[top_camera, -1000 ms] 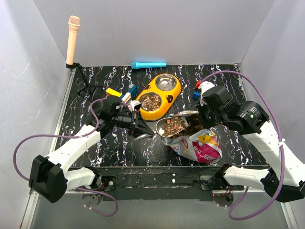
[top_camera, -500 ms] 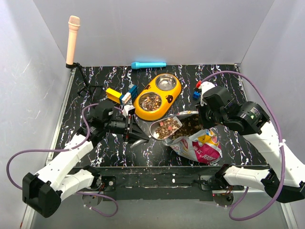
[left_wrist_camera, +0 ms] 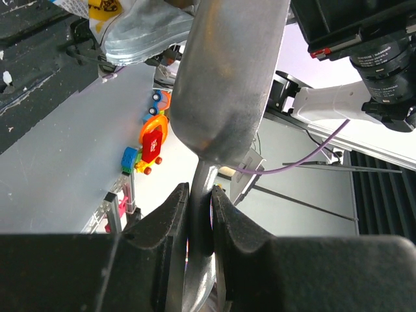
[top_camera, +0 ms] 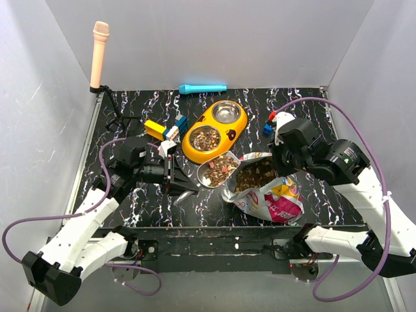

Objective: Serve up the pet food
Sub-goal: Pour the pet food into the pet food bowl.

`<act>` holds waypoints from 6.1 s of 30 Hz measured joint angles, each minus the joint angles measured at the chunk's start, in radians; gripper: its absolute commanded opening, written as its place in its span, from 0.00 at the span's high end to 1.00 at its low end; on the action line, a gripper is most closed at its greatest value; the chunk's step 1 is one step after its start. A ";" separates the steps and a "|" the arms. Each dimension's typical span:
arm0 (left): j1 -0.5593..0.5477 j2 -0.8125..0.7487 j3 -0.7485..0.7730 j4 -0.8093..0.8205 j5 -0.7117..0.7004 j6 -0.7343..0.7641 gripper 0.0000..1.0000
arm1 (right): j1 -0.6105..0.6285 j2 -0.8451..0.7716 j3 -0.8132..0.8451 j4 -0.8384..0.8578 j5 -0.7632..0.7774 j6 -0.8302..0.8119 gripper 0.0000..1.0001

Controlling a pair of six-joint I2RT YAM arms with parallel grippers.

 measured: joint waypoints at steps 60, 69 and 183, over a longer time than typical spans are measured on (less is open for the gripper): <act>0.188 1.379 1.050 -0.095 -0.287 0.285 1.00 | 0.001 -0.068 0.050 -0.178 0.019 0.018 0.99; 0.180 1.514 1.321 -0.274 -0.355 0.337 1.00 | 0.001 -0.068 0.050 -0.177 0.018 0.014 0.99; -0.187 1.667 1.712 -0.381 -1.449 1.121 1.00 | 0.000 0.023 0.129 -0.232 -0.042 -0.008 0.99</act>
